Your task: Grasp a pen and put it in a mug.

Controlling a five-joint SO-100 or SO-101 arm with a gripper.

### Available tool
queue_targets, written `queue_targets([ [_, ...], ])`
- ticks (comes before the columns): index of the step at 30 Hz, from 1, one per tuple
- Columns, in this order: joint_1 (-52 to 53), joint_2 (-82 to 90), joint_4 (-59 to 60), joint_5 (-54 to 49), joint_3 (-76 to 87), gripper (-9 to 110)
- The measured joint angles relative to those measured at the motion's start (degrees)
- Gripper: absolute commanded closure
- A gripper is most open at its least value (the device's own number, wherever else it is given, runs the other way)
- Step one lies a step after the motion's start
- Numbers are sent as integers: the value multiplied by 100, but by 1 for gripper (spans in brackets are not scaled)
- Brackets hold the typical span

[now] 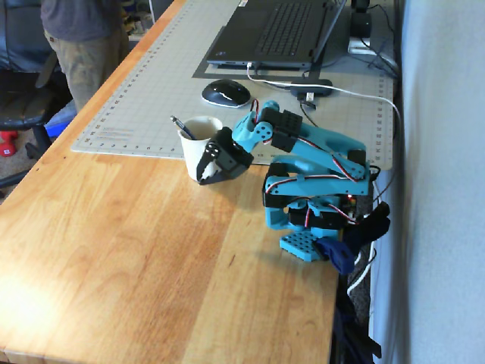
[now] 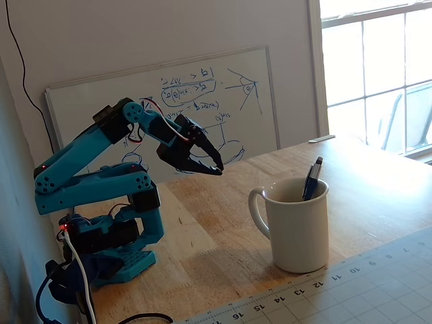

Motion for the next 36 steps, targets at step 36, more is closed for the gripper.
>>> queue_targets([
  [36,0,1011,167,-105,2206,102],
])
